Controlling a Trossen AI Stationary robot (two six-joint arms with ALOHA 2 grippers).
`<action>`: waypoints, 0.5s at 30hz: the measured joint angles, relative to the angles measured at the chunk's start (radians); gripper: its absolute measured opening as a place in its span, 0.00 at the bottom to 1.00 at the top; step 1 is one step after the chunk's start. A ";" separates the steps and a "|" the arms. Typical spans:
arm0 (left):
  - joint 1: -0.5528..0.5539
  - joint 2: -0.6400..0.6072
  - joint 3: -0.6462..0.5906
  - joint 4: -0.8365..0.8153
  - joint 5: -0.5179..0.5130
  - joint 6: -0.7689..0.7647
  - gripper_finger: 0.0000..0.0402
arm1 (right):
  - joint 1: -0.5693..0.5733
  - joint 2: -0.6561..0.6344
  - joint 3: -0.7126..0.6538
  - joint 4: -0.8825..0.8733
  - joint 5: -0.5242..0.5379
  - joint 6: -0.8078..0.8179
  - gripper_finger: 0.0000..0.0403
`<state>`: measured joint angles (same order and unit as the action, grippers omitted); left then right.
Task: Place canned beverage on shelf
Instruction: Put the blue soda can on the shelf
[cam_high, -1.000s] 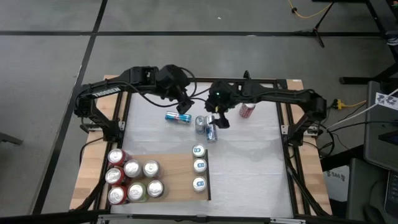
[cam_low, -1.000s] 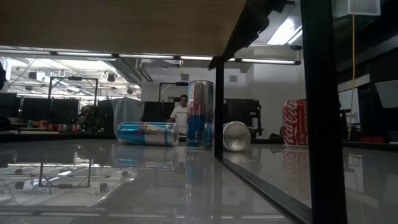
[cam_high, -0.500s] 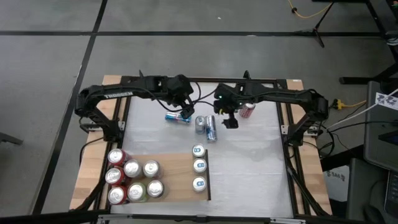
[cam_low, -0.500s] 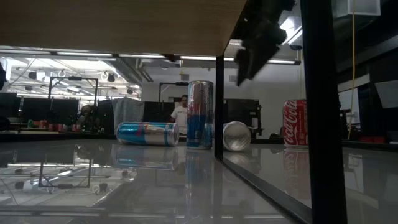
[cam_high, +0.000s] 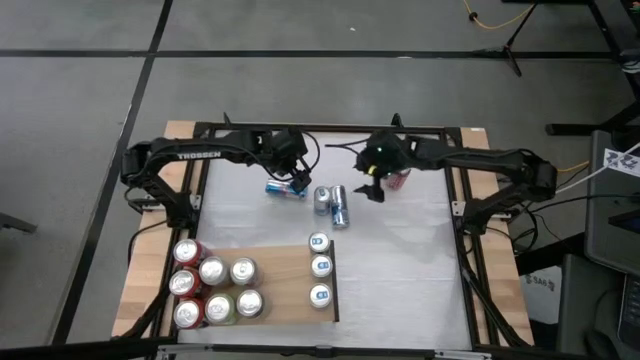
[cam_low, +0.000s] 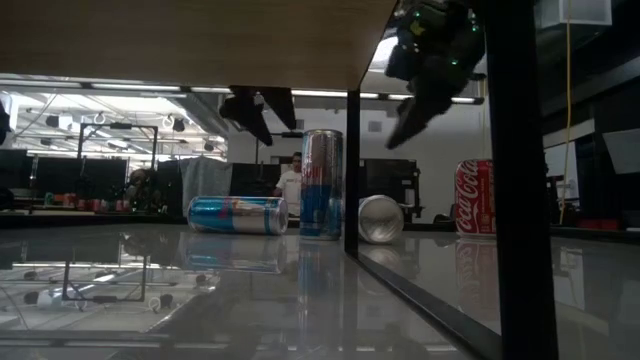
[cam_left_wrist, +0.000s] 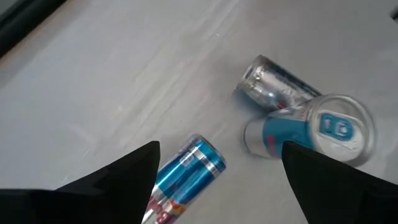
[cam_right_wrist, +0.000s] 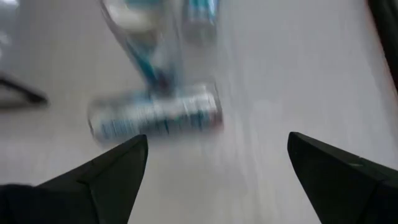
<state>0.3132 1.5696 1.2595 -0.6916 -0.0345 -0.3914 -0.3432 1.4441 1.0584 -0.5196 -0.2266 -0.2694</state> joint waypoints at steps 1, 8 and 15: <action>-0.003 0.000 -0.014 0.019 -0.001 -0.001 0.82 | 0.009 0.000 -0.021 0.064 -0.017 0.009 0.93; -0.006 0.000 -0.085 0.147 -0.001 -0.053 0.82 | 0.094 0.025 -0.095 0.314 0.009 0.023 0.93; -0.006 0.000 -0.132 0.231 -0.004 -0.079 0.82 | 0.143 0.084 -0.094 0.404 0.097 0.023 0.93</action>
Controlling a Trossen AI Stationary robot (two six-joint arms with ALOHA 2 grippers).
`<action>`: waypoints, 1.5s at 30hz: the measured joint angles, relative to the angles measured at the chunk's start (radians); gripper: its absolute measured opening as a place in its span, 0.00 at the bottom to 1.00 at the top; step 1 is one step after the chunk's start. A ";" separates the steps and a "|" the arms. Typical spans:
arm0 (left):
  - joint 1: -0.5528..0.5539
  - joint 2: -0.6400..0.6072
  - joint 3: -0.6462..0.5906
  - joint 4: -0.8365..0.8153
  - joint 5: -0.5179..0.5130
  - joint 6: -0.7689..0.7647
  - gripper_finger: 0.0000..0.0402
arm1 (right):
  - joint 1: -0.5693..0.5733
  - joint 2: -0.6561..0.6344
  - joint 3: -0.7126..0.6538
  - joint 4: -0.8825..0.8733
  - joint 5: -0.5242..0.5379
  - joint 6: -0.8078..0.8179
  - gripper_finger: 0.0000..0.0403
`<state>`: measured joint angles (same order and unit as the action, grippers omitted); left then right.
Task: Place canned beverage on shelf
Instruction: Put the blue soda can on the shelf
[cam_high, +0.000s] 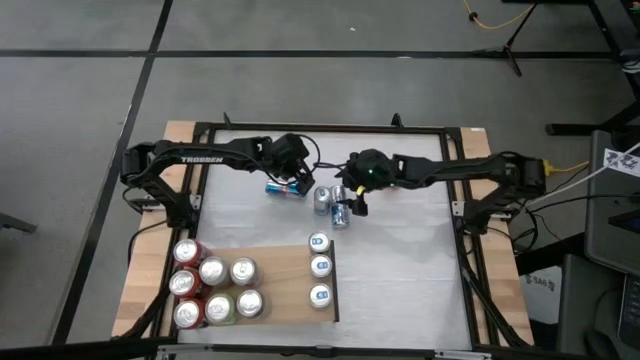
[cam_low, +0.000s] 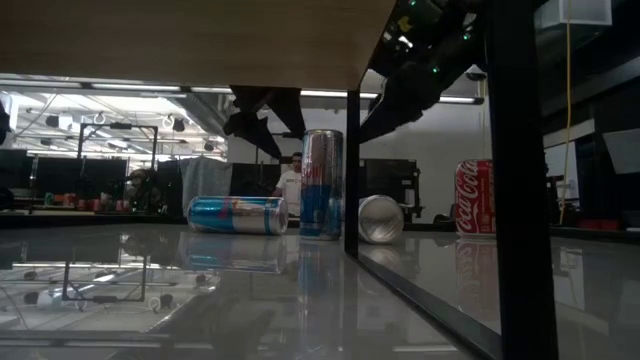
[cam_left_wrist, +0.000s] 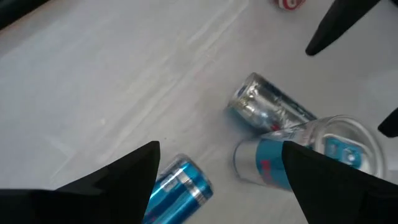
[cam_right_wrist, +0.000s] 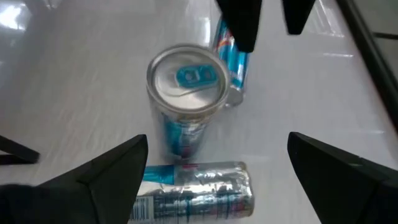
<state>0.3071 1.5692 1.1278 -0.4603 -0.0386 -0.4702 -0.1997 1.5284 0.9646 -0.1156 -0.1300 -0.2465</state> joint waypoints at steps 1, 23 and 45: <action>0.000 0.000 -0.003 -0.001 0.000 0.000 0.82 | 0.000 0.010 0.000 0.002 0.002 -0.001 0.93; -0.004 0.082 -0.009 0.020 0.007 0.001 0.82 | -0.003 0.061 0.000 0.068 0.009 0.014 0.93; -0.069 0.073 -0.009 0.014 0.056 -0.041 0.82 | -0.003 0.060 0.000 0.062 0.066 0.027 0.93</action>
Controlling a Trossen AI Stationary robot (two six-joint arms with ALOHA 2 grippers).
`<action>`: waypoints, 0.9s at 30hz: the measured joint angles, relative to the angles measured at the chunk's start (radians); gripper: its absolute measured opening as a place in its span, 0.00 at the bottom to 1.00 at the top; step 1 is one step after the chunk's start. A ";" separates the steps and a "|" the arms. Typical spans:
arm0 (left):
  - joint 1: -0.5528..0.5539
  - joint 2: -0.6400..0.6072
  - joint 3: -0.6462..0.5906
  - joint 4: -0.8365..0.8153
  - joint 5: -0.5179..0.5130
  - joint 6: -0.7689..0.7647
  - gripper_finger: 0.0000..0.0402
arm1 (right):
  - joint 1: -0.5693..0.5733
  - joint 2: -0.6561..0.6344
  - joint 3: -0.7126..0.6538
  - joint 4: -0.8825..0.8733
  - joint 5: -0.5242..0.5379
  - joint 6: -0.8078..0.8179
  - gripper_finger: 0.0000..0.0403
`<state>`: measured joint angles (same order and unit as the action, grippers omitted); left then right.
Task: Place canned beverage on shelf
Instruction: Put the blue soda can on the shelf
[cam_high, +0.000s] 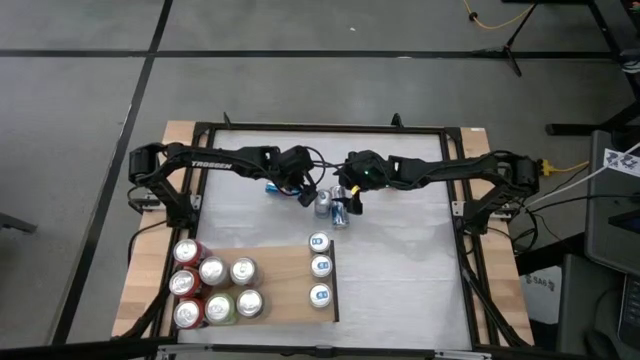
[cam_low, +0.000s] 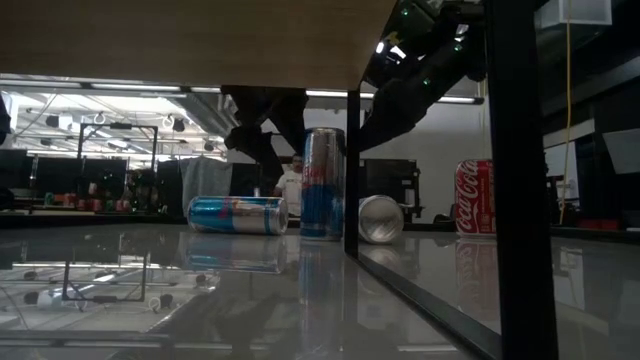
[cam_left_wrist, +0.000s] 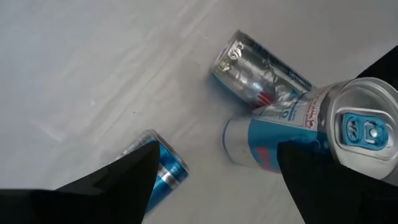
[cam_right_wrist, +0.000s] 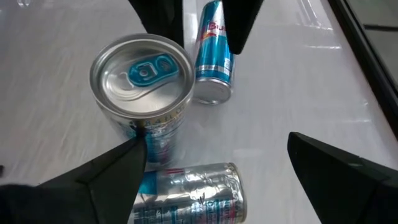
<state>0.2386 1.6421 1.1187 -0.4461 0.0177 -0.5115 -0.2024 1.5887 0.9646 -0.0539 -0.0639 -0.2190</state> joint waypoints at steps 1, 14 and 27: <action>-0.002 0.000 0.000 -0.002 0.000 -0.008 0.82 | 0.000 0.000 0.000 -0.001 0.000 0.009 0.93; -0.031 0.000 0.000 -0.036 0.083 -0.037 0.82 | -0.002 0.000 0.000 0.017 0.053 0.035 0.93; -0.030 -0.045 0.001 -0.118 0.074 -0.009 0.82 | -0.001 0.000 0.000 0.004 0.046 0.032 0.93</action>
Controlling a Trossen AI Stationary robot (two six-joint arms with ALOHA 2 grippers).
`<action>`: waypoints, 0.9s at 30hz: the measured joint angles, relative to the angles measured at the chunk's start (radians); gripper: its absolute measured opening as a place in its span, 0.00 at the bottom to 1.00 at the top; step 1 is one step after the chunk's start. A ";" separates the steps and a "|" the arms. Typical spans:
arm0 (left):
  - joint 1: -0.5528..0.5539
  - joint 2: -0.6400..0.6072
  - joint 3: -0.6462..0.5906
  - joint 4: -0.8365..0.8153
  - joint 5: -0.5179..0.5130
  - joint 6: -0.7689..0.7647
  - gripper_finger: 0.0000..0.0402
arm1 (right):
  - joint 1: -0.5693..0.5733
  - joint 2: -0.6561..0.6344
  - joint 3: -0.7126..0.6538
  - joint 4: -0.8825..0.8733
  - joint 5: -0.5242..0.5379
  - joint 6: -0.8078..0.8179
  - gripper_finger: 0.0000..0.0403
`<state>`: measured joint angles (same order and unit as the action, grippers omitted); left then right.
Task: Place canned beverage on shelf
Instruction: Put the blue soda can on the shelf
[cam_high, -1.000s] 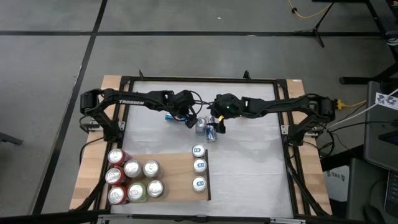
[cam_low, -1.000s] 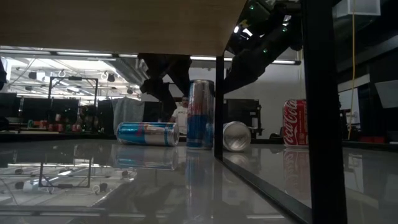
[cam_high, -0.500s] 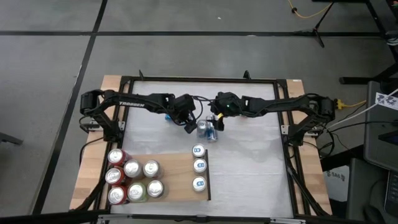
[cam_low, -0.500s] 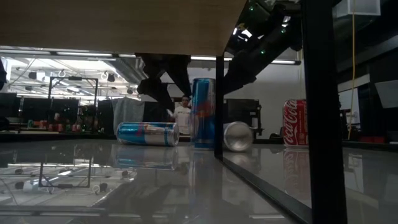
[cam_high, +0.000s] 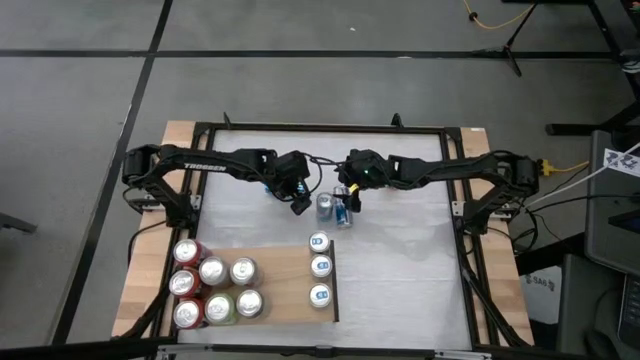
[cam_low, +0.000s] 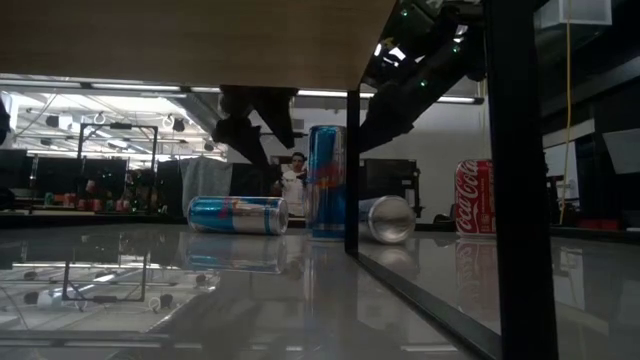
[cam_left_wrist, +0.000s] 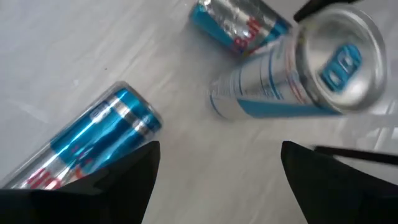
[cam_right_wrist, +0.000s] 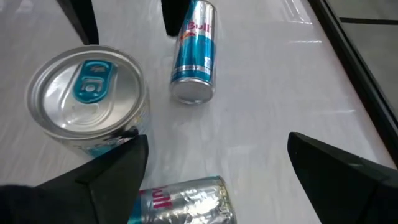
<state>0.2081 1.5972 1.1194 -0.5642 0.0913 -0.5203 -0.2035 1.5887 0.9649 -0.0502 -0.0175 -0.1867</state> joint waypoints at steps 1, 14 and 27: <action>0.000 -0.010 0.000 -0.015 0.003 0.008 0.82 | 0.000 0.000 0.000 -0.002 0.000 0.000 0.93; -0.003 -0.127 0.000 0.134 -0.002 0.093 0.82 | 0.000 -0.092 0.001 -0.066 0.001 -0.001 0.93; -0.037 -0.091 0.001 0.349 -0.028 0.430 0.82 | 0.001 -0.191 0.001 -0.141 0.004 -0.001 0.93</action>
<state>0.1716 1.5065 1.1202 -0.2156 0.0629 -0.0905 -0.2028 1.3979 0.9661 -0.1913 -0.0139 -0.1880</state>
